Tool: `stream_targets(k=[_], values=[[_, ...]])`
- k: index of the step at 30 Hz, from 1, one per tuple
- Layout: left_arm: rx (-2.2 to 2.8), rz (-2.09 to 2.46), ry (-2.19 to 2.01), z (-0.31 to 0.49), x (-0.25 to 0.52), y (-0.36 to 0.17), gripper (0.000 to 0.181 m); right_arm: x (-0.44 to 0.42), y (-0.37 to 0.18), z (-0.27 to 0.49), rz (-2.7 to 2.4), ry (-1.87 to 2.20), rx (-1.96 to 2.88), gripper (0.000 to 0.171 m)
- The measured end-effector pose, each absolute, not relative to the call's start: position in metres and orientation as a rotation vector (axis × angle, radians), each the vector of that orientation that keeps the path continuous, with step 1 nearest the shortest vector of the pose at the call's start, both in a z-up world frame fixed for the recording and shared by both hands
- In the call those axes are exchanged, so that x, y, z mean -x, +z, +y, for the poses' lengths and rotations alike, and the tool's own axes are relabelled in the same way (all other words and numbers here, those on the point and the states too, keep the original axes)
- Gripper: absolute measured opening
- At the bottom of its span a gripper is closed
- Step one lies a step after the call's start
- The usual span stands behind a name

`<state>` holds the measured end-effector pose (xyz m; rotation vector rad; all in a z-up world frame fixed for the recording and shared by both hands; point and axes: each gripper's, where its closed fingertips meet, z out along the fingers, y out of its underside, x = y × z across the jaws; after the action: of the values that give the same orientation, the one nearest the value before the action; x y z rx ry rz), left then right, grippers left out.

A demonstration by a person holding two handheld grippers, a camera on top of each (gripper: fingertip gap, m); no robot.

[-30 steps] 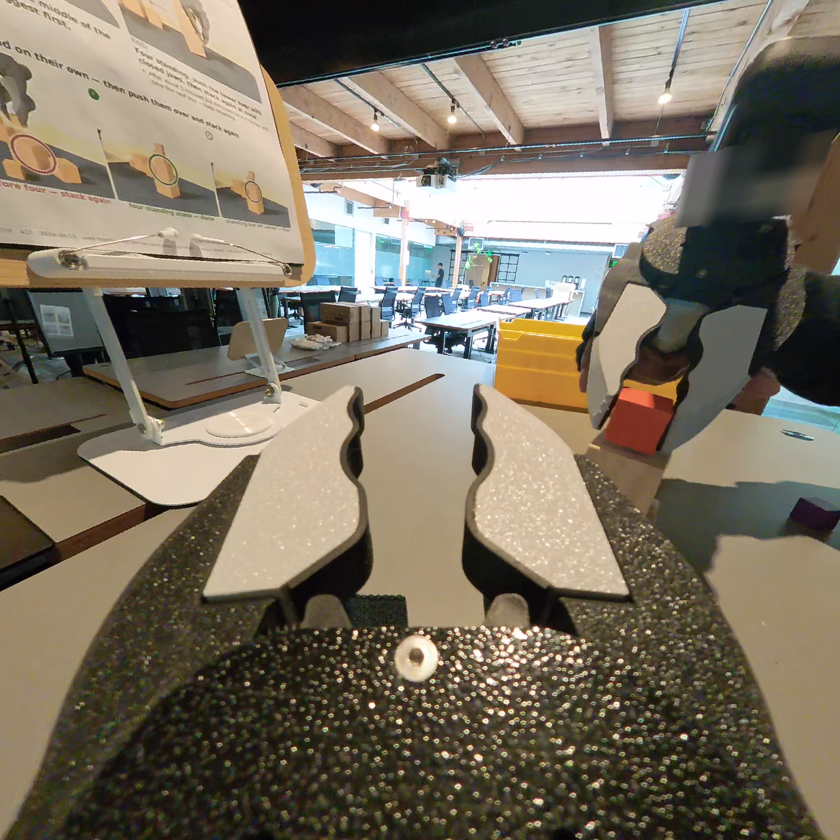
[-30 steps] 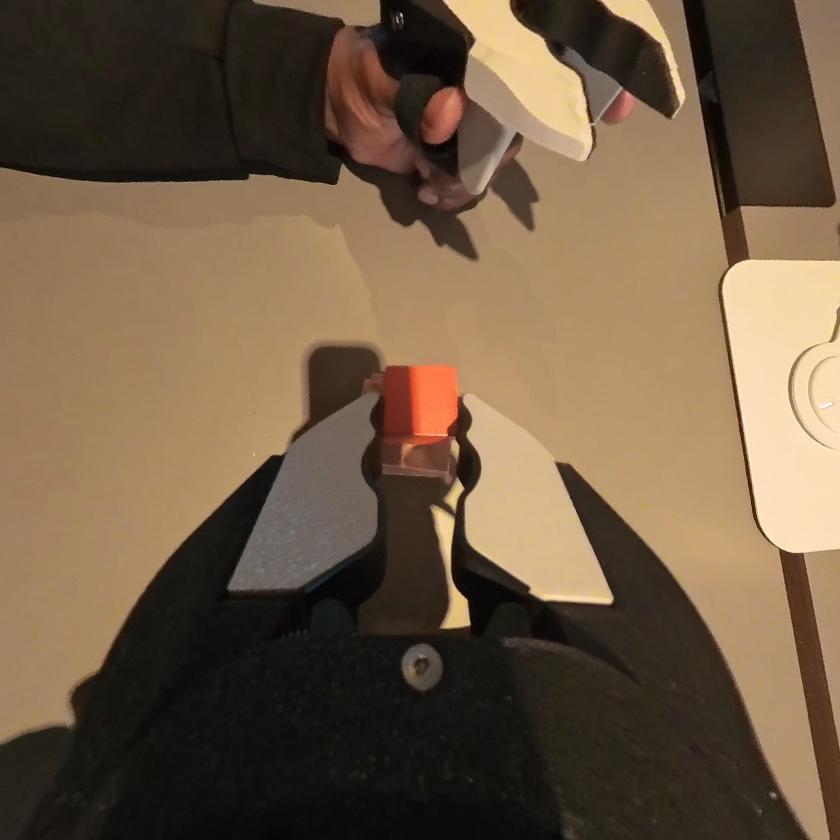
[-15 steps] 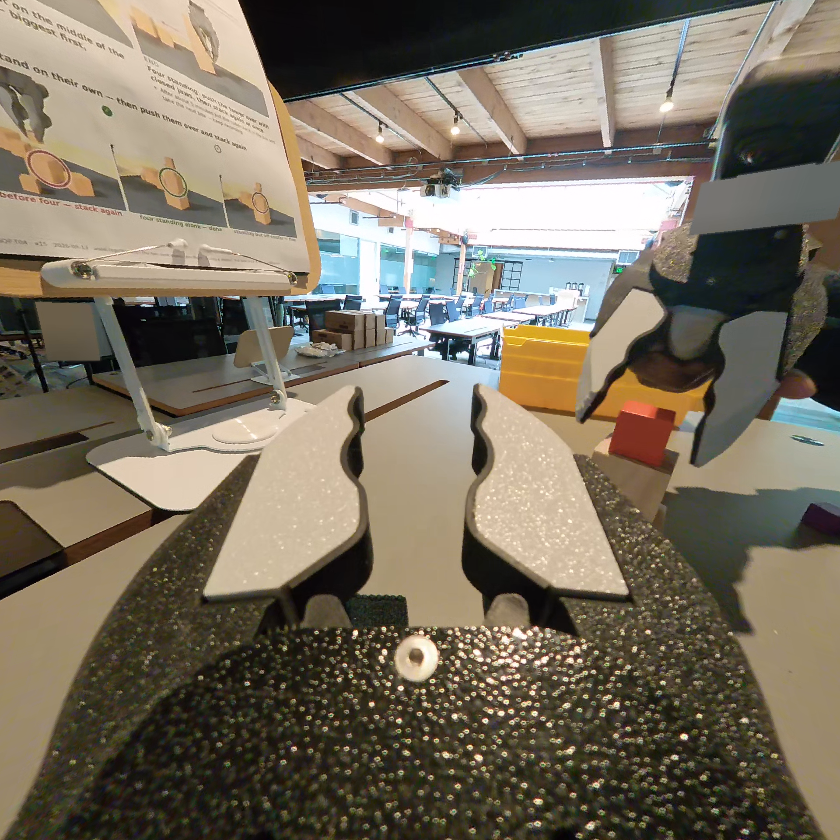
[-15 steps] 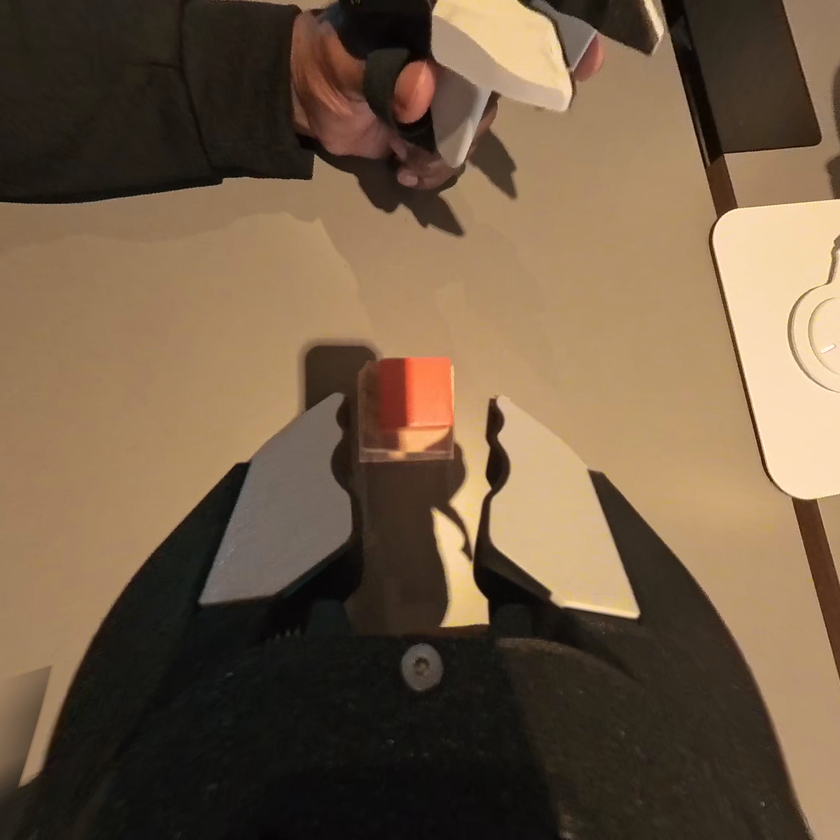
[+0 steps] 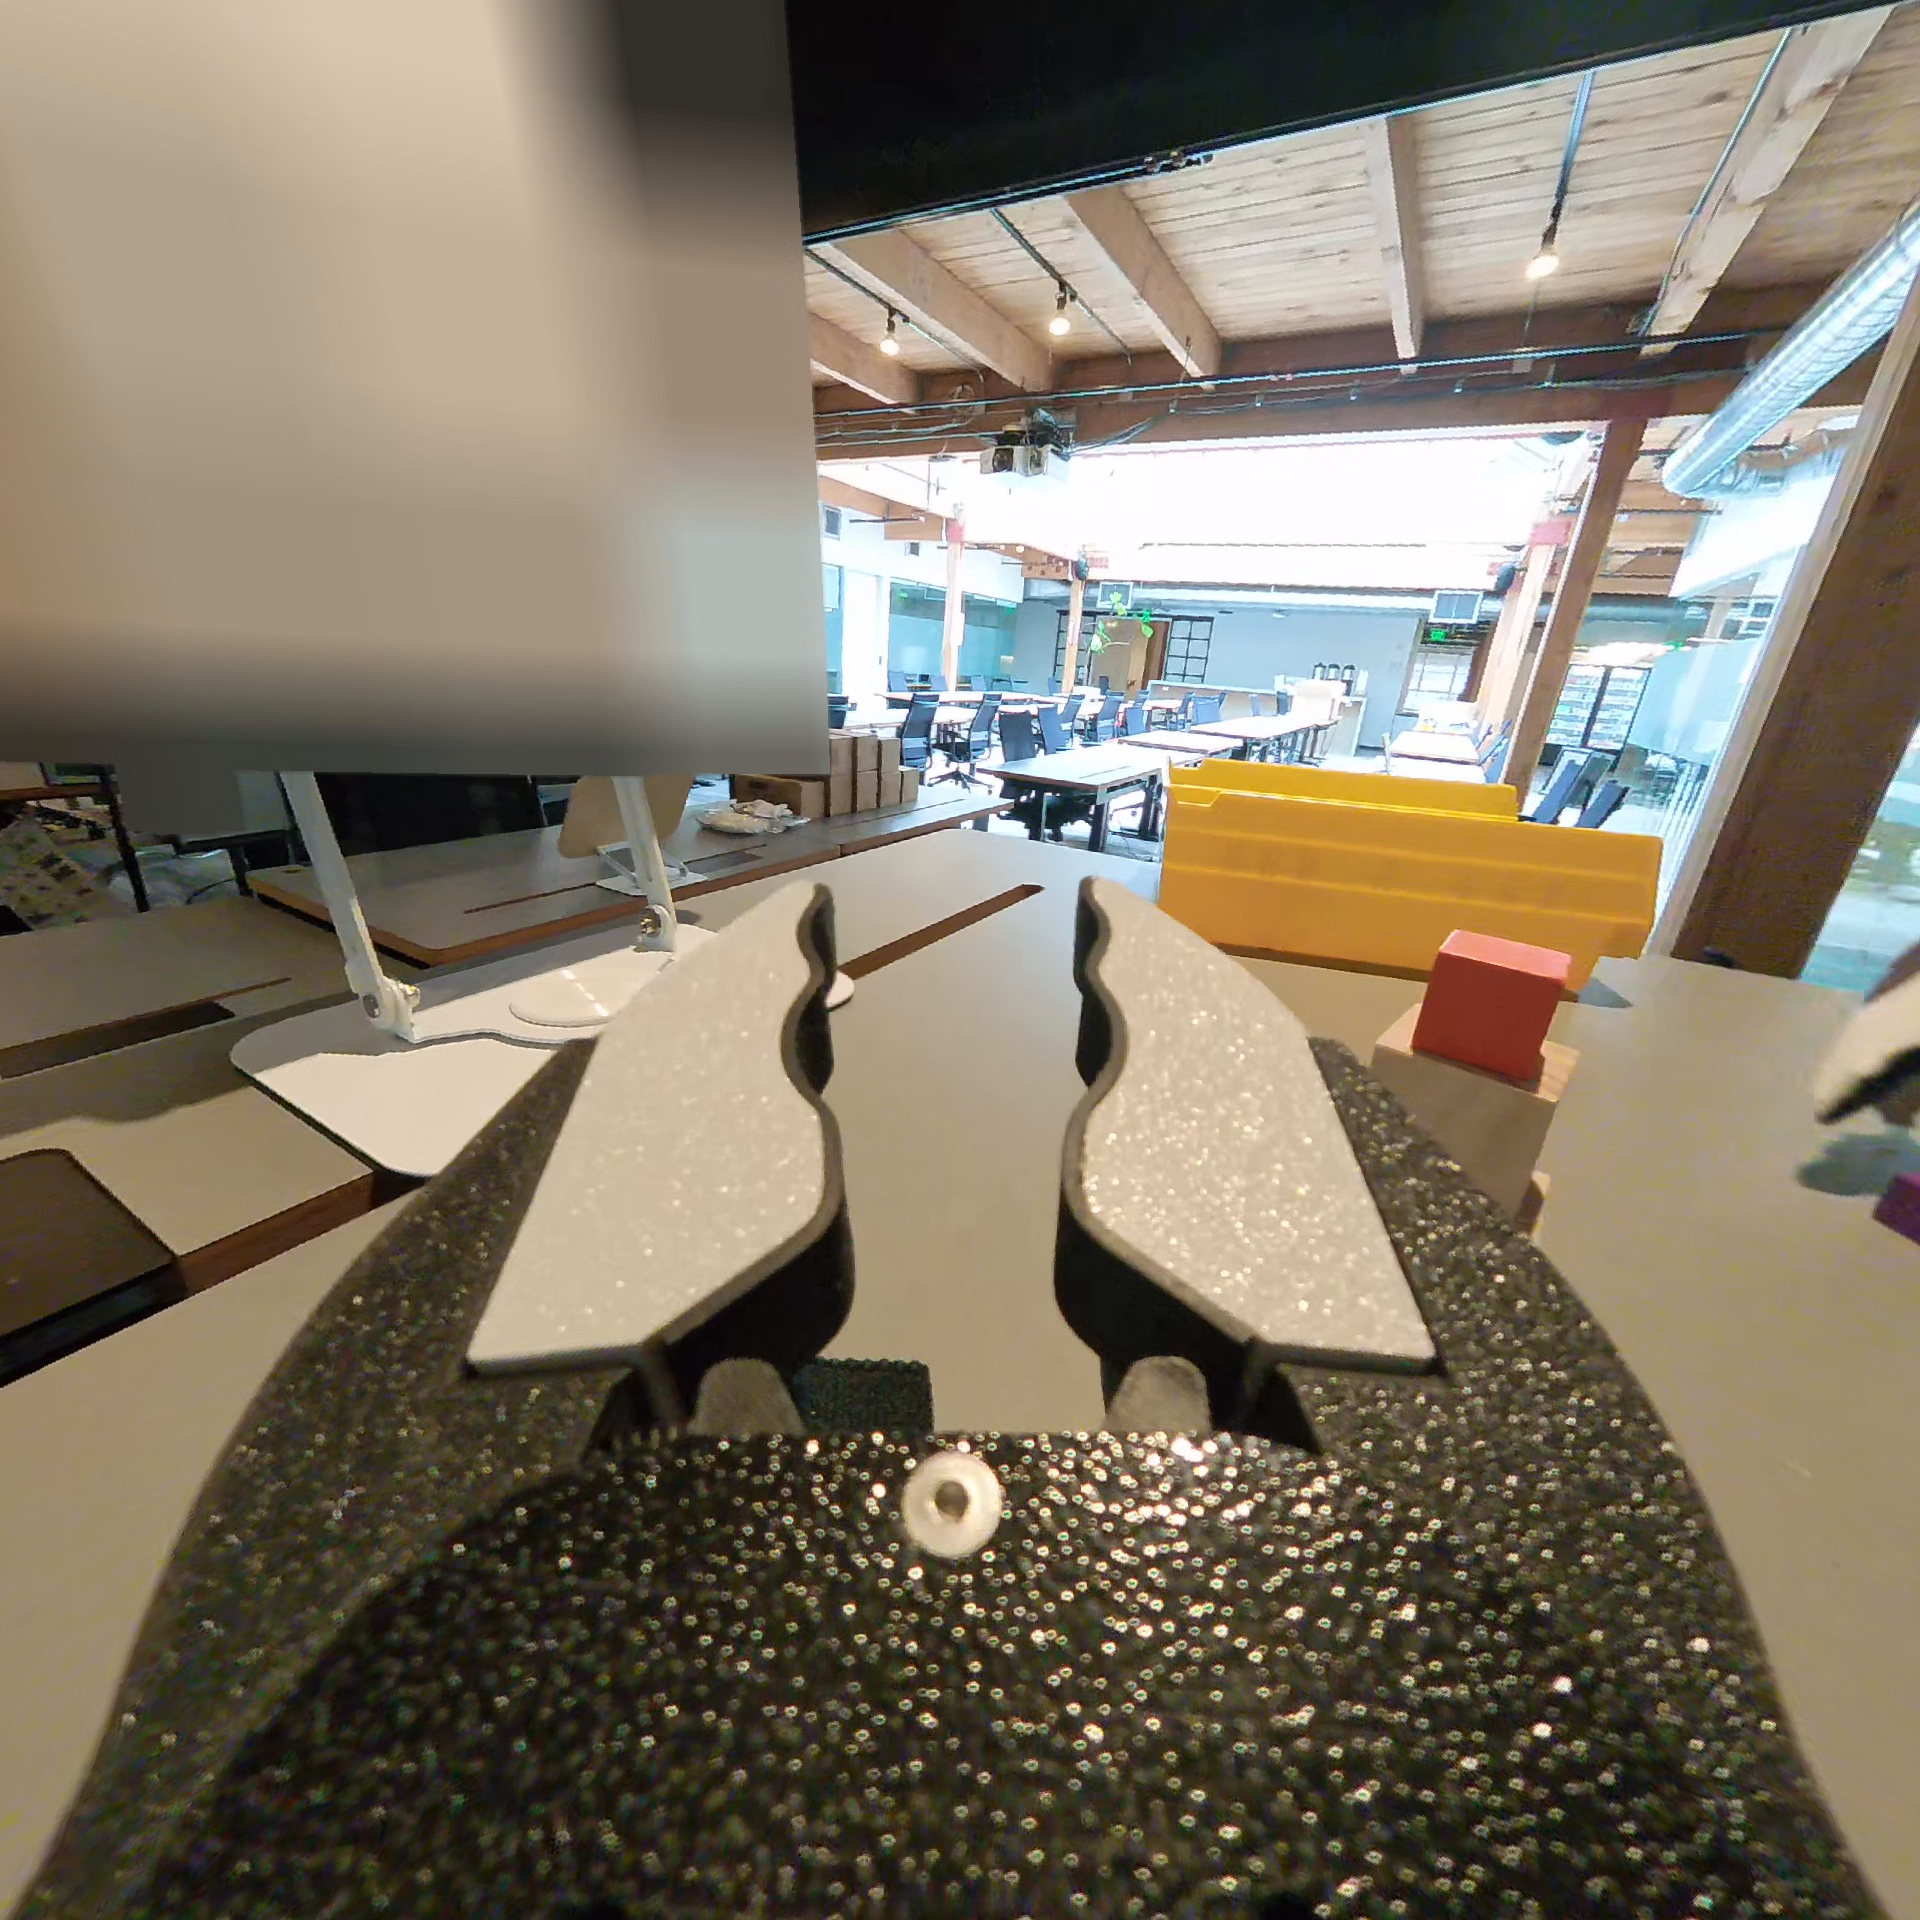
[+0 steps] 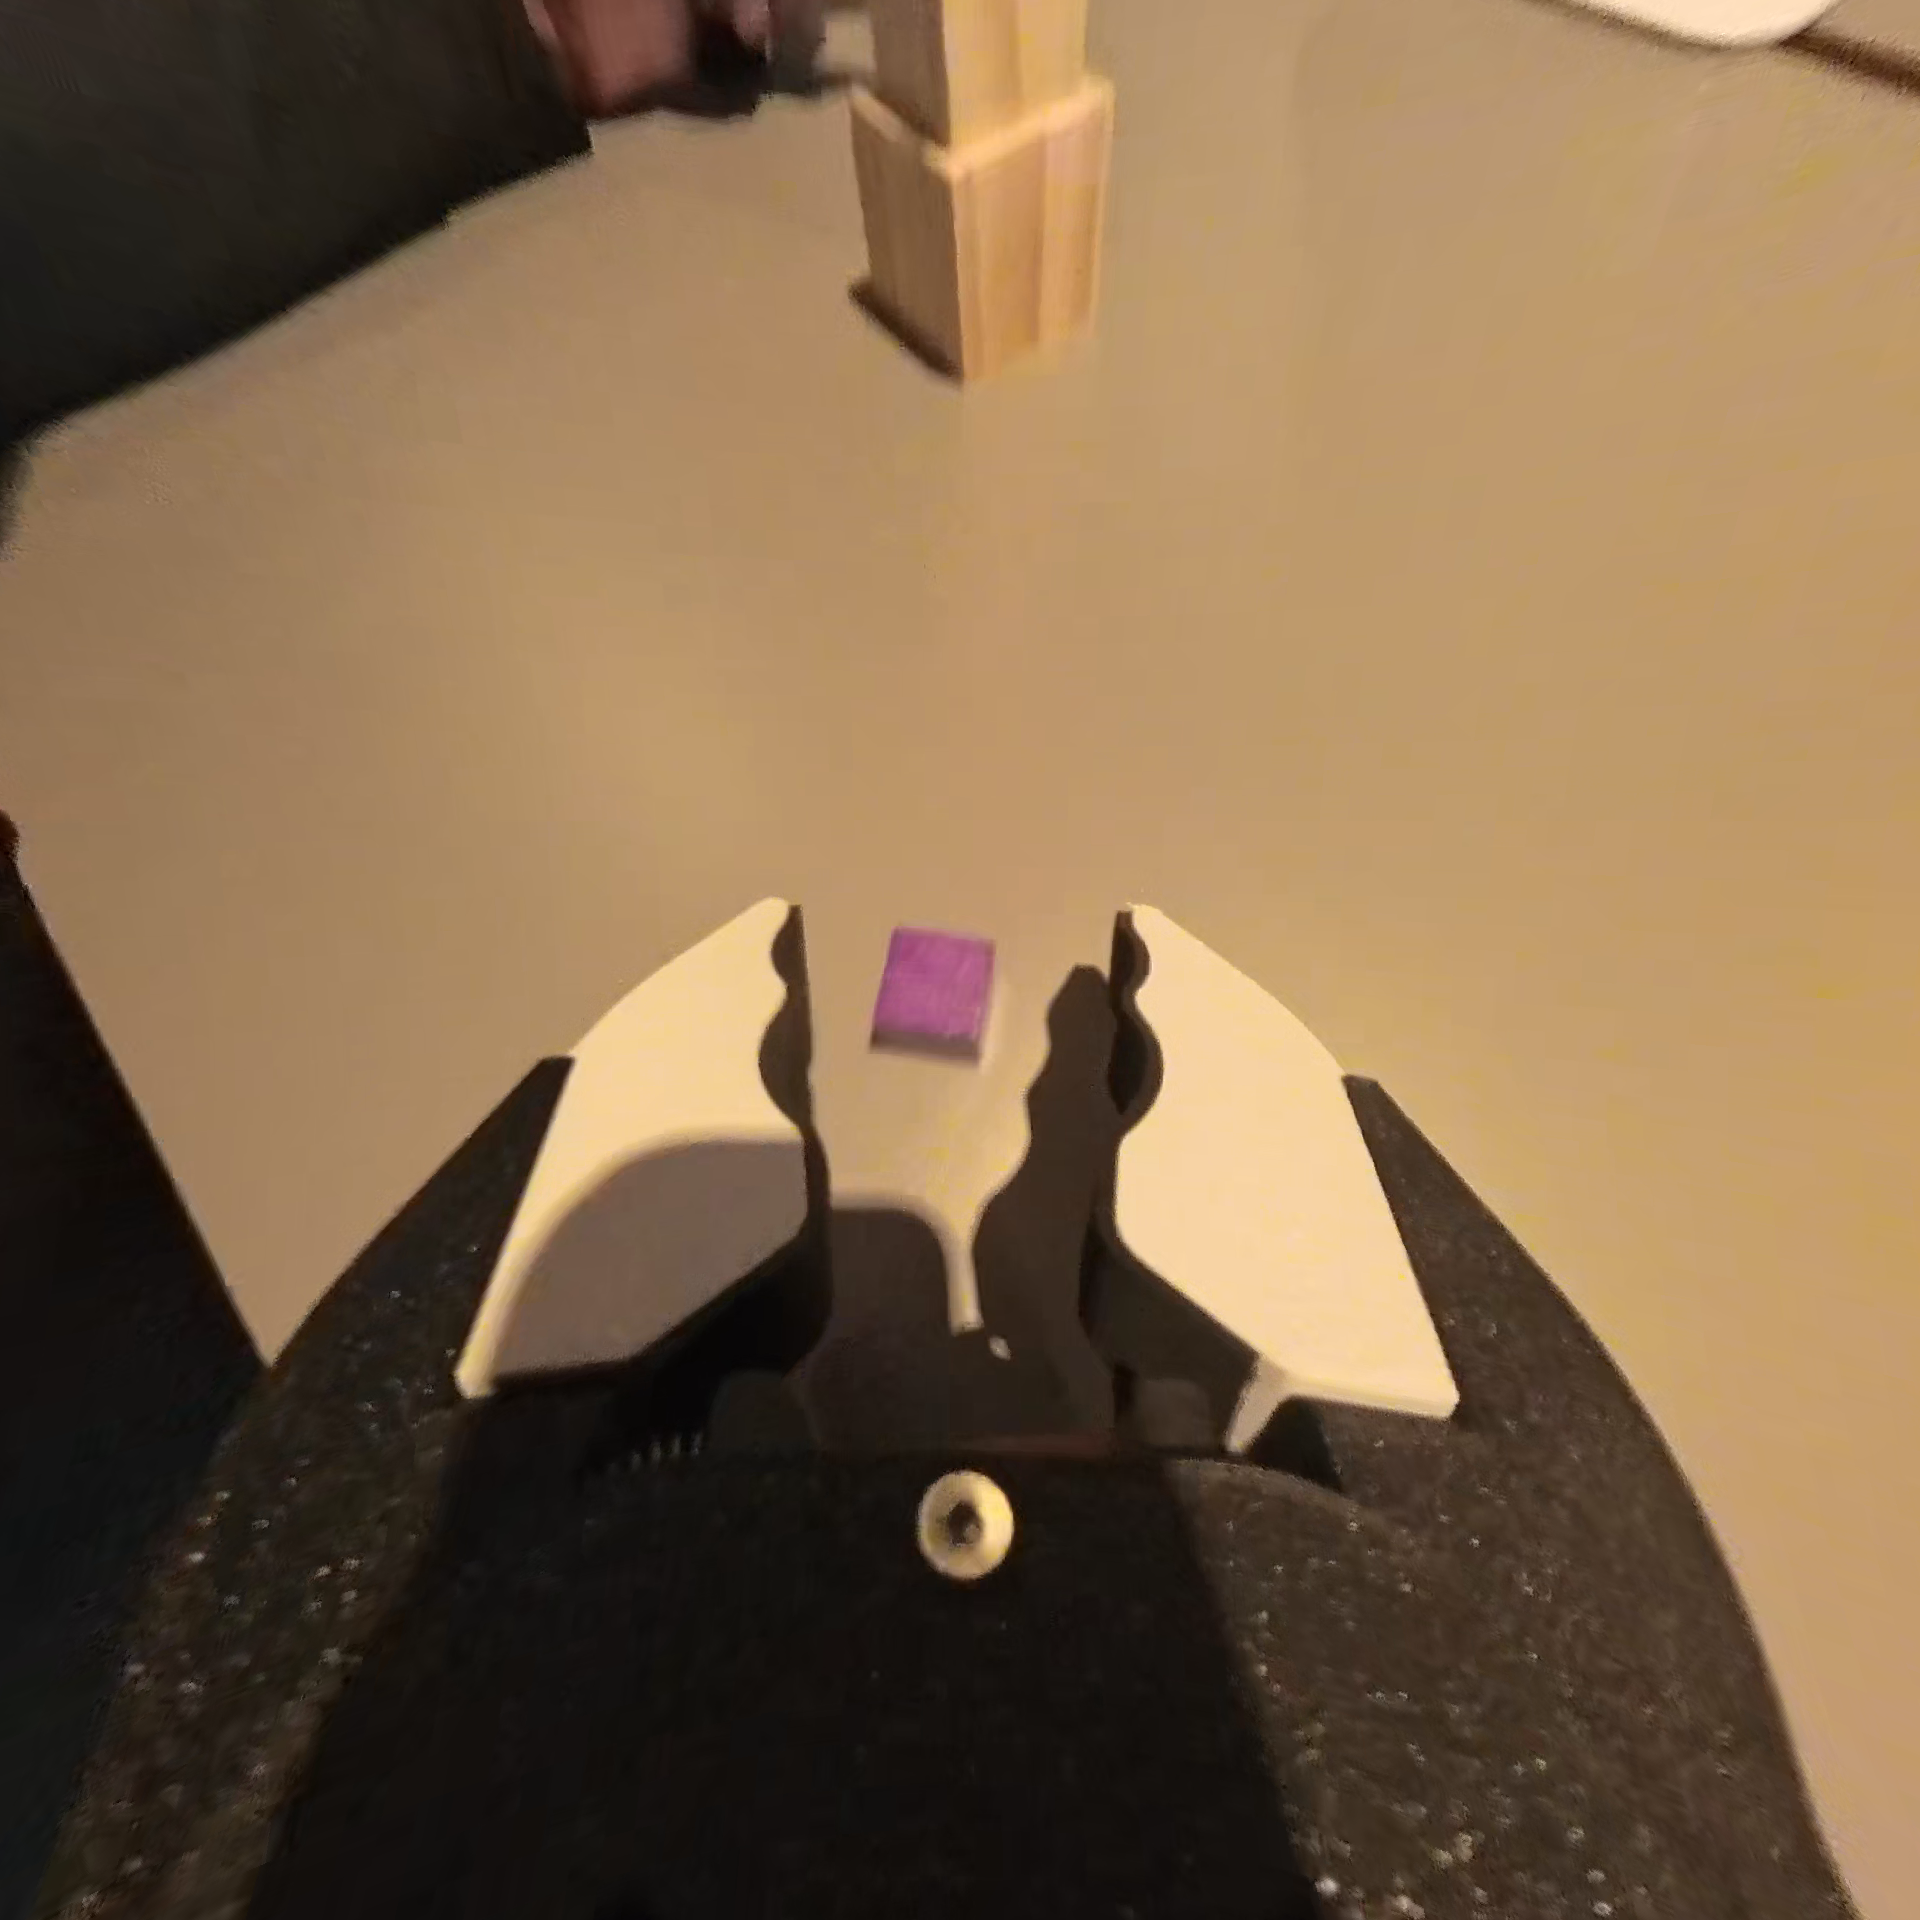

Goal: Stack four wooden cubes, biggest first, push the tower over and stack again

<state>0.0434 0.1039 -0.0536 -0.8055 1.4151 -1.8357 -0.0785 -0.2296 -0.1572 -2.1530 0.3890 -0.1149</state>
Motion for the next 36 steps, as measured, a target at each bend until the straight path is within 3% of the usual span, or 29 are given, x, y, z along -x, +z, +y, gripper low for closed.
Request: stream_targets(k=[4, 6, 7, 11, 20, 25, 36], values=[[0.795, 1.431, -1.813, 0.101, -0.046, -0.055, 0.043, 0.084, -0.173, -0.236, 0.387, -0.244, 2.261, 0.055], [0.794, 1.419, -1.82, 0.102, -0.045, -0.054, 0.043, 0.082, -0.183, -0.234, 0.367, -0.253, 2.341, 0.027], [0.795, 1.414, -1.823, 0.102, -0.045, -0.054, 0.042, 0.08, -0.181, -0.229, 0.343, -0.259, 2.333, 0.022], [0.785, 1.429, -1.808, 0.1, -0.045, -0.055, 0.042, 0.057, -0.166, -0.198, 0.194, -0.251, 2.282, 0.022], [0.776, 1.43, -1.811, 0.1, -0.043, -0.054, 0.04, 0.01, -0.038, -0.056, -0.292, -0.088, 2.079, 0.022], [0.752, 1.419, -1.828, 0.1, -0.04, -0.053, 0.04, 0.005, -0.046, -0.021, -0.39, 0.041, 2.201, 0.022], [0.801, 1.476, -1.842, 0.097, -0.048, -0.058, 0.039, 0.005, -0.053, -0.019, -0.397, 0.093, 2.218, 0.022]])
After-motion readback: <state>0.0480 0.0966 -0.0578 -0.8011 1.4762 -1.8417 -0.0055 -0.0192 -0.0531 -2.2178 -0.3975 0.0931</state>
